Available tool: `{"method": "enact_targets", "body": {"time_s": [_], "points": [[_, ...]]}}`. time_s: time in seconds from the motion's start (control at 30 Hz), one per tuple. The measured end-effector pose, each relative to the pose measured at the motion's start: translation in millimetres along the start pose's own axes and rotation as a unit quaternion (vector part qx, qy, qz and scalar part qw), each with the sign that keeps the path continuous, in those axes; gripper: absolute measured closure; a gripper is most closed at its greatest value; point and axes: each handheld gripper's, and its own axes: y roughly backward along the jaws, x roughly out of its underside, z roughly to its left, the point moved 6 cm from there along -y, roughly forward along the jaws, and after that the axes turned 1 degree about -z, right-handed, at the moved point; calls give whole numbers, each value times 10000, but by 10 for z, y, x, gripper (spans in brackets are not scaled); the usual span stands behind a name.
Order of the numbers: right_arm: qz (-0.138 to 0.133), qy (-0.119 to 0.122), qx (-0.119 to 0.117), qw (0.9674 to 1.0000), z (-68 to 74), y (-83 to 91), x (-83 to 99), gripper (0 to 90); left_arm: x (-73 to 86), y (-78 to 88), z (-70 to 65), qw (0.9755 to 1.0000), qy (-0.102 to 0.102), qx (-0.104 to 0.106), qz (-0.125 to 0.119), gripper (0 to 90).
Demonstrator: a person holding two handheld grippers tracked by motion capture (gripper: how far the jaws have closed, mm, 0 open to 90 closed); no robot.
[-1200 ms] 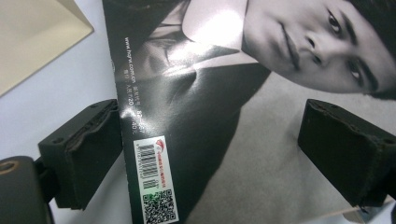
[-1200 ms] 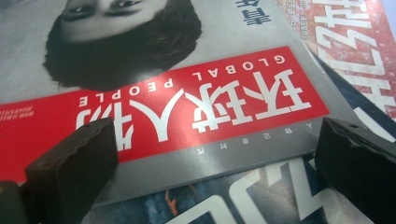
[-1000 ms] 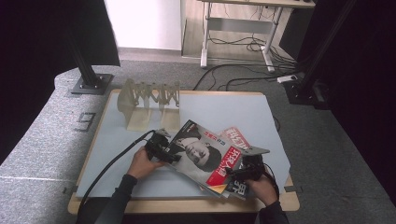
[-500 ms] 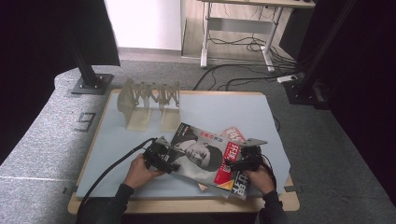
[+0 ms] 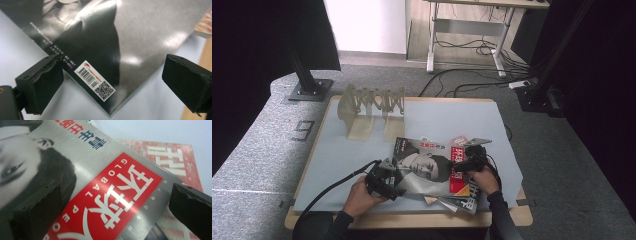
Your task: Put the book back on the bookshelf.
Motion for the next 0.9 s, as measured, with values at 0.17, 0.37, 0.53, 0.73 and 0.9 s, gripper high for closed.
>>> {"method": "enact_targets", "body": {"time_s": [0.17,0.37,0.53,0.73,0.9], "points": [[28,4,3,10000,-1,-91,-87,0,65,3,-144,9998,-116,141,106,34],[-30,2,0,10000,0,-112,-120,0,46,92,-100,9995,-52,318,-2,54],[-75,61,65,9999,-7,-33,-89,0,-64,201,84,9994,92,177,-284,71],[-68,143,99,9998,4,142,11,0,-193,171,252,9994,115,96,-317,65],[25,206,40,9998,71,259,155,0,-310,119,377,9991,133,67,-409,64]]}}
